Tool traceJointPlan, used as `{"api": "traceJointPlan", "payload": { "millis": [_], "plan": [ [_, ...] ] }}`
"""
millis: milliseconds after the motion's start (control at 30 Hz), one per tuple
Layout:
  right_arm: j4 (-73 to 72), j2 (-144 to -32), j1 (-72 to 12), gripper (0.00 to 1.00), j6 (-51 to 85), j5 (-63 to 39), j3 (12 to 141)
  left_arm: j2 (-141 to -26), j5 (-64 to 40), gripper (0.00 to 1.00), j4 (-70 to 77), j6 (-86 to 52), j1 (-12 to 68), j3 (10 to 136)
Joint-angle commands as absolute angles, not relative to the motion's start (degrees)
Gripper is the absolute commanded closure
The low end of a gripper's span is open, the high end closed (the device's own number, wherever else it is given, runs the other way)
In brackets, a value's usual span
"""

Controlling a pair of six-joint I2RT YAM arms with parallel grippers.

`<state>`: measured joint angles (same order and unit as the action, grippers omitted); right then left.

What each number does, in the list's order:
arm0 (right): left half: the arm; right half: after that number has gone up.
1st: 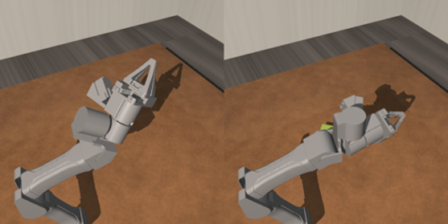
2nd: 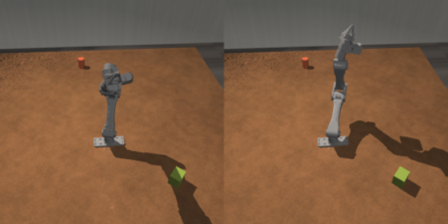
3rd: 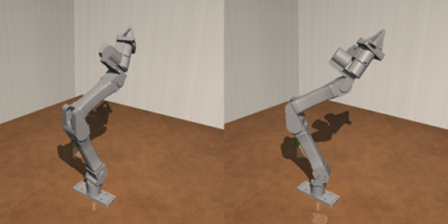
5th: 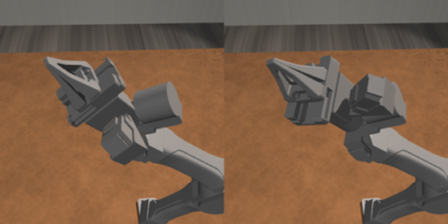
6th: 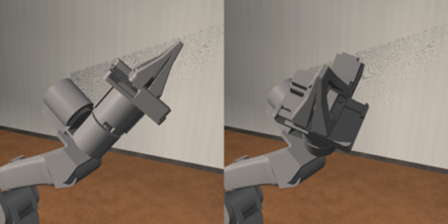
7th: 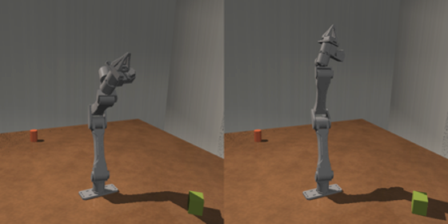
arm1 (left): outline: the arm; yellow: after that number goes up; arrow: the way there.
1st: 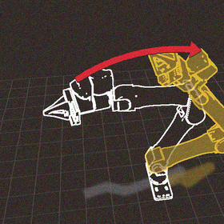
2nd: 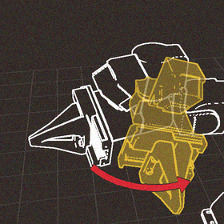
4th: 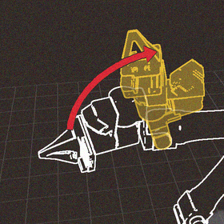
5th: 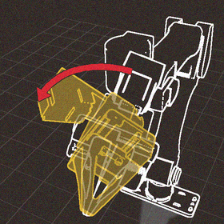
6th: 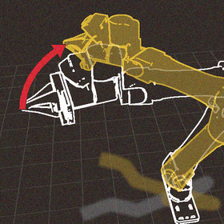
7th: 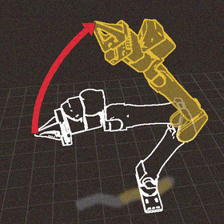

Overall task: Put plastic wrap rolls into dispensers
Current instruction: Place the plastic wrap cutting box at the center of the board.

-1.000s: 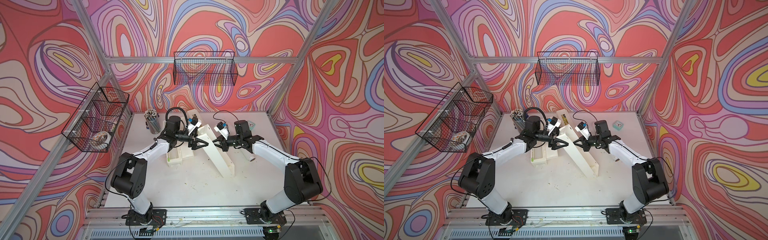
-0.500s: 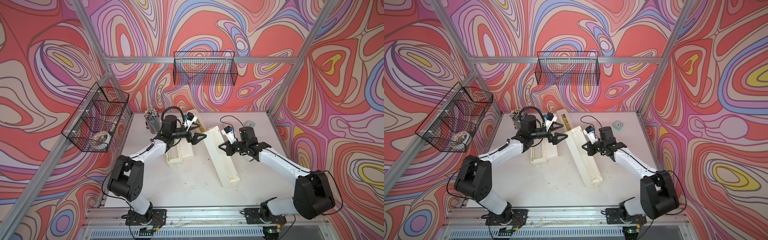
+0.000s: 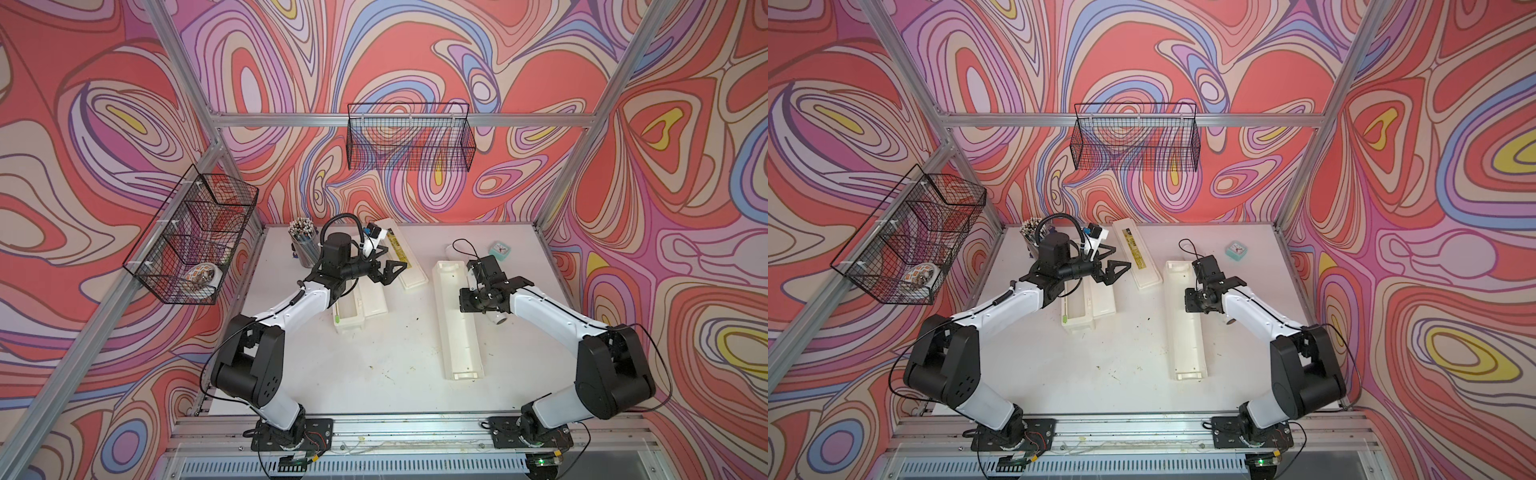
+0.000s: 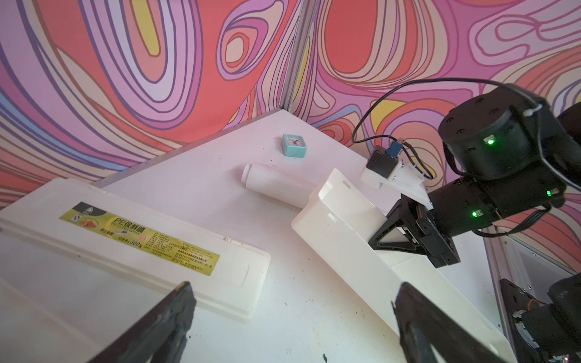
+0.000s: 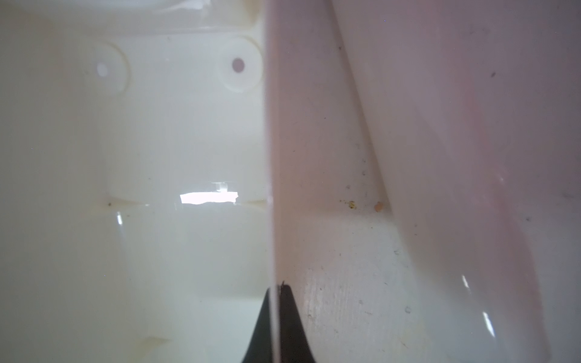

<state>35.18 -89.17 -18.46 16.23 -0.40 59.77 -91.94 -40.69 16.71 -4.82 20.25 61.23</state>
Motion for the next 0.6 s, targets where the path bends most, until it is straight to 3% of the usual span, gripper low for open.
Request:
{"api": "traceJointPlan", "payload": {
  "millis": [0,100,367,567],
  "plan": [
    [39.40,-93.80,-18.57,1.00,18.90,4.30,64.08,-90.01,-39.53,0.00,13.01,-6.00,20.31,60.26],
    [40.10,-97.07,-18.55,0.98,19.27,4.80,66.35,-90.03,-38.23,0.00,10.44,-7.09,20.41,61.00],
    [43.47,-101.01,-18.56,0.44,18.25,3.80,71.22,-90.09,-35.84,0.06,5.42,-10.10,20.40,63.25],
    [43.83,-96.13,-18.45,0.27,15.44,8.02,74.37,-90.61,-34.28,0.07,4.84,-12.80,20.46,64.02]
  ]
}}
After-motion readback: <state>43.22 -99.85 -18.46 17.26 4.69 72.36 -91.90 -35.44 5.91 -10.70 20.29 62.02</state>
